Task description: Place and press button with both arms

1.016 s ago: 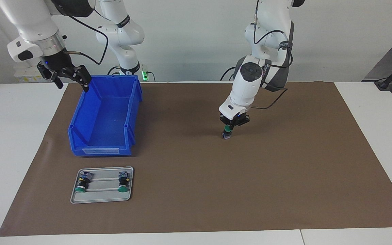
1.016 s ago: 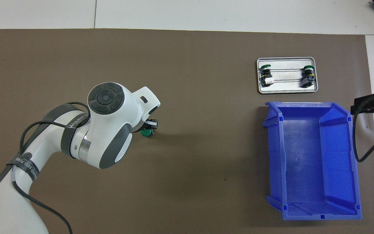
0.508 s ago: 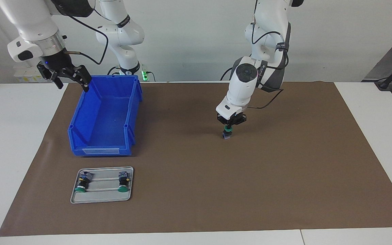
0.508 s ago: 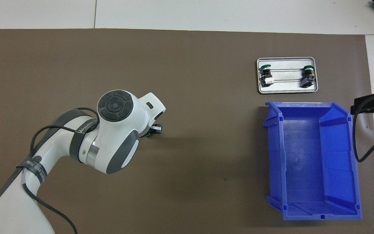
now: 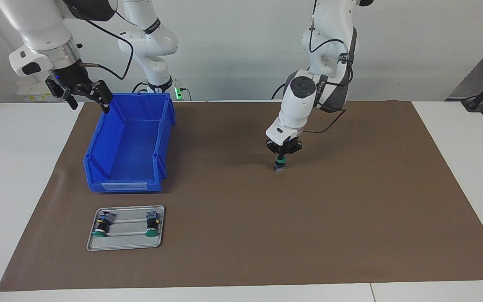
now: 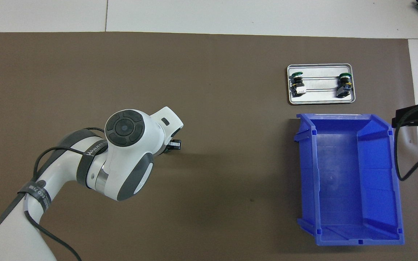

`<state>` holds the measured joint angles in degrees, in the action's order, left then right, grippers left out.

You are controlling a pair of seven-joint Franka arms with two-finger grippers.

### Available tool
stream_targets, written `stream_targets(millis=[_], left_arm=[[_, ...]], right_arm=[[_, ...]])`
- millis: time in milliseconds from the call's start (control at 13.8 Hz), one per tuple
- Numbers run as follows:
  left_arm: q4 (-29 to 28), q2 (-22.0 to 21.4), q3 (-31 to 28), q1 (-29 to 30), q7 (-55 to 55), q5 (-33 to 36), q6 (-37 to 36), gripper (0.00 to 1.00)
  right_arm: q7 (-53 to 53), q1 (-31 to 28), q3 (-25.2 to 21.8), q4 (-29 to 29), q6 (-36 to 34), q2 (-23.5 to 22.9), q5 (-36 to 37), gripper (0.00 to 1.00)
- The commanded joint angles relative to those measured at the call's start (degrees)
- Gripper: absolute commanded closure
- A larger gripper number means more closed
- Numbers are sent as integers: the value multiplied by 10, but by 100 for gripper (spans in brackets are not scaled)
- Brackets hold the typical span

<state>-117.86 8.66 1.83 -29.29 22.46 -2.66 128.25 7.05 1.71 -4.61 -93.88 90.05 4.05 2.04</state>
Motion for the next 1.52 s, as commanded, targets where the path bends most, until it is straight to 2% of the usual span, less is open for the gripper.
stream_targets(millis=[0, 363, 653, 798, 943, 1088, 1161, 1234, 1451], left_arm=[[-5, 13, -7, -4, 11, 13, 8, 100], [141, 16, -8, 17, 2, 13, -168, 100], [241, 11, -13, 87, -62, 4, -289, 100], [270, 7, -16, 138, -111, 2, -332, 100], [268, -12, -16, 174, -136, 3, -344, 70], [270, -31, -17, 208, -158, 6, -367, 25], [272, -41, -19, 229, -190, 7, -381, 13], [272, -51, -20, 248, -223, 8, -387, 2], [286, -53, -21, 266, -238, 13, -411, 0]], right_arm=[[3, 0, 0, -5, -5, 9, -1, 0], [3, 0, 1, -5, -8, 10, -1, 0], [2, 1, 1, -9, -5, 10, -3, 0], [12, 36, 2, -35, 4, 20, -23, 0], [49, 86, 3, -35, 27, 8, -24, 0], [109, 139, 4, -44, 88, -21, -47, 0], [140, 167, 4, -39, 110, -44, -57, 0], [159, 194, 4, -34, 135, -64, -57, 0], [210, 280, 4, -29, 223, -121, -60, 0]])
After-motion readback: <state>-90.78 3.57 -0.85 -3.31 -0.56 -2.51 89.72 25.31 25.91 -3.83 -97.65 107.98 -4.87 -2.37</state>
